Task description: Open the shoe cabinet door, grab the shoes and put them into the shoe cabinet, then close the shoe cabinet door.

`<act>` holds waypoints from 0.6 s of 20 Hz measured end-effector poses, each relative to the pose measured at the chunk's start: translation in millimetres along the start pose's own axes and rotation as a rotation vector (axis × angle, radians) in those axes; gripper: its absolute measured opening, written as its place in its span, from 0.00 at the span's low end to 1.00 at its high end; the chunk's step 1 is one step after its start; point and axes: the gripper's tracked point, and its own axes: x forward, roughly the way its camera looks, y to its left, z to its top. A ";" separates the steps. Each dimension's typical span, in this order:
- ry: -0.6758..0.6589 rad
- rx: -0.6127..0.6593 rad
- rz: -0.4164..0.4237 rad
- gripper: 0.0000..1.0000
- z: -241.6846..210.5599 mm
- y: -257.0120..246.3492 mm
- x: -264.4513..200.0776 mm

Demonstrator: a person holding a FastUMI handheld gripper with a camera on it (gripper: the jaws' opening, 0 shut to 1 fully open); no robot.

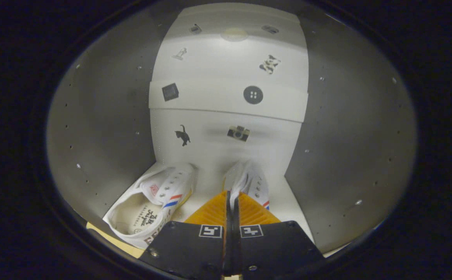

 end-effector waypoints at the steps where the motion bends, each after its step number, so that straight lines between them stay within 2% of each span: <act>1: -0.002 0.000 0.000 0.03 -2.5 1.5 3.9; 8: 0.003 0.021 -0.002 0.05 -7.3 5.0 6.6; 11: 0.017 0.023 -0.022 0.11 -10.0 1.9 1.5; 12: 0.015 0.028 -0.031 0.20 -9.5 1.4 -3.5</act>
